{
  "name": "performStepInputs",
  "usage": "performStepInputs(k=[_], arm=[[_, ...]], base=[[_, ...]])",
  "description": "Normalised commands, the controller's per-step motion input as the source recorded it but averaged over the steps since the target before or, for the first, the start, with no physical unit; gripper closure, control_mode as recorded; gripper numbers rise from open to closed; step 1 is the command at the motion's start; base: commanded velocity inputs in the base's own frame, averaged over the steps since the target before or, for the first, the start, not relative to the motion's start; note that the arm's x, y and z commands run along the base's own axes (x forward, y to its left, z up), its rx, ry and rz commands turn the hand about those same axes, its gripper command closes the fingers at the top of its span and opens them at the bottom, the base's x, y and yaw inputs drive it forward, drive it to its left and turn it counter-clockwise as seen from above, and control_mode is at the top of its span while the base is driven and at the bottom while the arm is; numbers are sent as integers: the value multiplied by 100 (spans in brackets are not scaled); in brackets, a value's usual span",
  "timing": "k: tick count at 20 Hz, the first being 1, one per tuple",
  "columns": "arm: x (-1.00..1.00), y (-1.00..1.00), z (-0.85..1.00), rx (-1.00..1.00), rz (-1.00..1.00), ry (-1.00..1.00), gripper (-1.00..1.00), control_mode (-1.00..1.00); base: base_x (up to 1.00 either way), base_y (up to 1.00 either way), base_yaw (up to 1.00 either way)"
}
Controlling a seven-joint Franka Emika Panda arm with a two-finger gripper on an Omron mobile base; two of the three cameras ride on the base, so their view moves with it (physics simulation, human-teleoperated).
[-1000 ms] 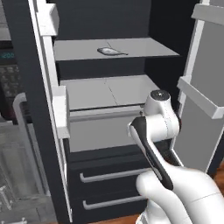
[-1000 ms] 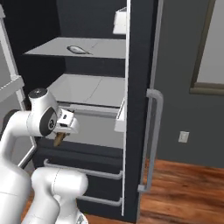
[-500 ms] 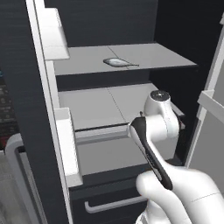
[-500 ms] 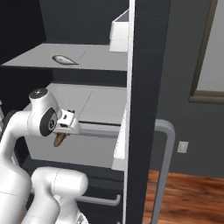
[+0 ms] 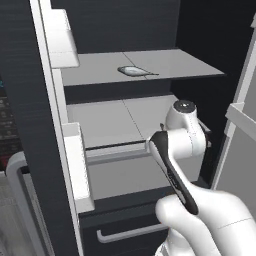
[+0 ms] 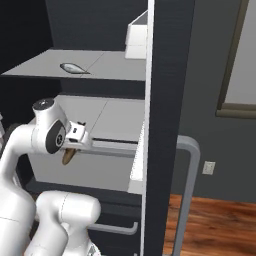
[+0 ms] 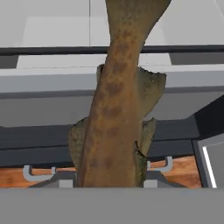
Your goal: Place the fish on the counter behind the older fish on the same shelf of the fridge to maintain FIFO order. Close the fridge door when finished.
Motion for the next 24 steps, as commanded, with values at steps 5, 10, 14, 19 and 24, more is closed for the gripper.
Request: performStepInputs(k=[5, 10, 14, 19, 24], arm=[[64, 0, 100, -10, 9, -9, 100, -100], [34, -3, 99, -21, 15, -18, 100, -100], [22, 0, 83, -29, 23, -20, 100, -100], [4, -12, 51, -26, 31, -14, 100, -100], [6, -12, 55, -22, 34, -15, 100, -100]], base=[[0, 0, 0], [0, 0, 0], [0, 0, 0], [0, 0, 0], [0, 0, 0]])
